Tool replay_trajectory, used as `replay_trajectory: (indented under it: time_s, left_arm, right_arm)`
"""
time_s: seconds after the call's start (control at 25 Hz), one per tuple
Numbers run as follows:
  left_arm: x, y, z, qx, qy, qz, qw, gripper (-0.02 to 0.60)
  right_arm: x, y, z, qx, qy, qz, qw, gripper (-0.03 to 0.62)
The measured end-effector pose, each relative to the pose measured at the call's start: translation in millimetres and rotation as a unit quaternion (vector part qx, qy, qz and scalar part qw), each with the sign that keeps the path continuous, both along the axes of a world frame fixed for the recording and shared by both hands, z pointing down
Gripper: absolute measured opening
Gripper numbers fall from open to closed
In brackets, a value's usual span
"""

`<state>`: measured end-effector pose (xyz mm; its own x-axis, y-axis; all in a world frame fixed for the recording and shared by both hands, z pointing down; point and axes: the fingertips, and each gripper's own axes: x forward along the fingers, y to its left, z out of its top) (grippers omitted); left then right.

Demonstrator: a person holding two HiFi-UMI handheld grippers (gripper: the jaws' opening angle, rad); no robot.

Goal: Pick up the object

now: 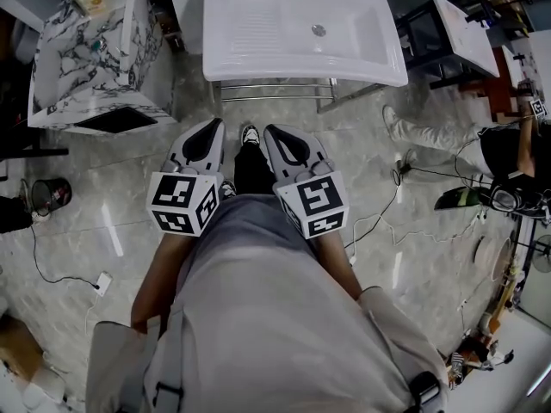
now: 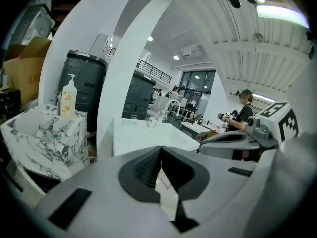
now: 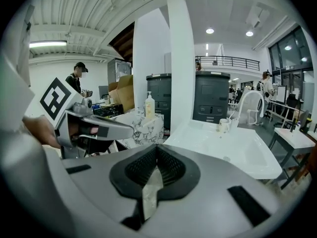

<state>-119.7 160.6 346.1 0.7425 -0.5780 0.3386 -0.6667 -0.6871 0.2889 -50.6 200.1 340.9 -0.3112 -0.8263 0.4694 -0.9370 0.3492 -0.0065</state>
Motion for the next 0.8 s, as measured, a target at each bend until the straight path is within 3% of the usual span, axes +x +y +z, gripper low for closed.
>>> replay_trajectory:
  time_s: [0.24, 0.4, 0.8]
  left_arm:
    - [15, -34, 0, 0.000, -0.006, -0.014, 0.9999, 0.006]
    - [25, -58, 1, 0.027, -0.043, -0.022, 0.9985, 0.006]
    - [56, -107, 8, 0.001, -0.037, -0.040, 0.9985, 0.006]
  right_arm:
    - [20, -35, 1, -0.001, -0.009, -0.007, 1.000, 0.009]
    - [30, -55, 7, -0.012, -0.016, -0.021, 1.000, 0.009]
    - [70, -104, 17, -0.028, -0.050, -0.022, 0.998, 0.009]
